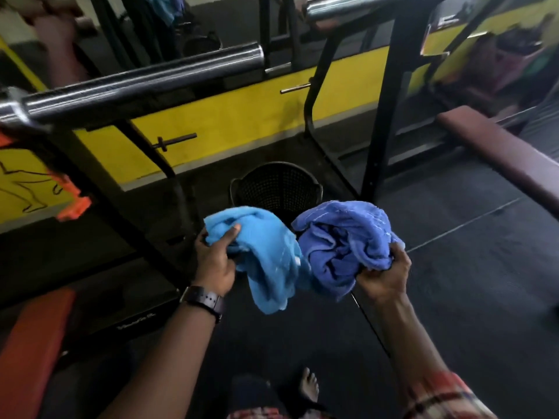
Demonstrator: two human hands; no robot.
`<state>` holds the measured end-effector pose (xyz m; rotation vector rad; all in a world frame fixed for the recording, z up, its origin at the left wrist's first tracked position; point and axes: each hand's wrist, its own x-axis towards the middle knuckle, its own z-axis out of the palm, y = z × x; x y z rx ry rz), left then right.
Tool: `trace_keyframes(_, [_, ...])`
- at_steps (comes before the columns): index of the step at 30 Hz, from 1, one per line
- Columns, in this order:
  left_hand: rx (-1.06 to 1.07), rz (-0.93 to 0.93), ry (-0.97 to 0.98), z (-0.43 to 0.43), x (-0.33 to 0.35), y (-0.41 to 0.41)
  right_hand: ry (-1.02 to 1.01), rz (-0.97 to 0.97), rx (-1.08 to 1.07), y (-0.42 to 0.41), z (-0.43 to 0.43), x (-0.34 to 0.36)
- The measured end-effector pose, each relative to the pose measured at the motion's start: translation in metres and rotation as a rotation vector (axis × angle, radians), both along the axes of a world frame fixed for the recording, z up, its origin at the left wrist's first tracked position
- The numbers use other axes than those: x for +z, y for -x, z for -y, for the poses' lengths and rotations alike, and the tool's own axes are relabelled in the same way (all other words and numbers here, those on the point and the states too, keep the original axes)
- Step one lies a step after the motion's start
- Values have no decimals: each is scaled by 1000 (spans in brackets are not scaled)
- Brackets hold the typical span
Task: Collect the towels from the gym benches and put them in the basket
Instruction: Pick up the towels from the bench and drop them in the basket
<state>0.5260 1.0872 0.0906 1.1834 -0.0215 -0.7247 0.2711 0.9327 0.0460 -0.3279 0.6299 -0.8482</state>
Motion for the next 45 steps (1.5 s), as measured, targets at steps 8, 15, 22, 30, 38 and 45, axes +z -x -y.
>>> trace_keyframes(8, [-66, -152, 161, 123, -21, -42, -15, -44, 2, -34, 87, -6])
trace_keyframes(15, [1, -277, 10, 219, -47, -93, -61, -72, -12, -84, 179, 18])
trace_keyframes(22, [76, -502, 28, 282, -63, -131, -50, -76, 149, -151, 254, 25])
trace_keyframes(30, [311, -571, 83, 295, -49, -132, -143, -19, 413, -222, 314, 13])
trace_keyframes(38, [567, -457, 107, 284, -34, -85, -268, -110, 704, -271, 345, 3])
trace_keyframes(45, [670, -406, 116, 280, -19, -36, 89, -320, 1028, -297, 339, -19])
